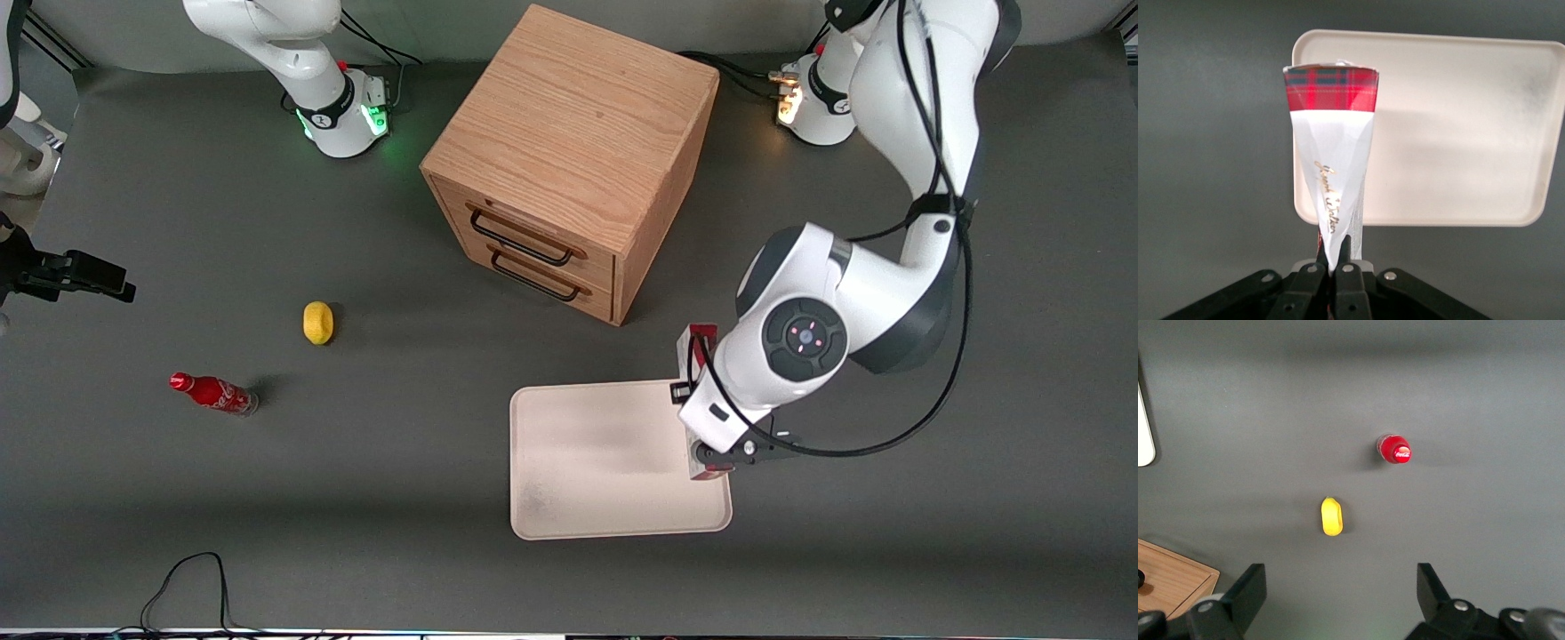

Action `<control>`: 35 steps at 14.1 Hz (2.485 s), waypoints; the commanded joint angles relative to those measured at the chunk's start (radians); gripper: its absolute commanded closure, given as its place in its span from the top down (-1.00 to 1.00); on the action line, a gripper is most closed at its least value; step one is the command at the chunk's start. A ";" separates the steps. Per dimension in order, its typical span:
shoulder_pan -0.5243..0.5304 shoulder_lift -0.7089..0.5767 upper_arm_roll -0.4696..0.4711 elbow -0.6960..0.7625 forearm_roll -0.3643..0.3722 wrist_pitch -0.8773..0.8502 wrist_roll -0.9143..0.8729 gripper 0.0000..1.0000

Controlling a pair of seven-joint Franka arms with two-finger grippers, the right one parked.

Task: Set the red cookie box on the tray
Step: 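Carry the cookie box with the left gripper over the white tray, then lower the box onto the tray and open the left gripper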

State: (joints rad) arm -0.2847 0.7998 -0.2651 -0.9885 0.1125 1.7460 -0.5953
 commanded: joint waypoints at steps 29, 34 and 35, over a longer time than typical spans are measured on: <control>0.120 -0.110 0.044 -0.097 0.000 -0.135 0.043 1.00; 0.289 -0.561 0.056 -0.585 -0.048 -0.074 0.317 1.00; 0.285 -0.640 0.097 -0.654 -0.072 -0.068 0.343 1.00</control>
State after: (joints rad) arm -0.0280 0.3862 -0.2076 -1.3659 0.0860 1.6122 -0.3299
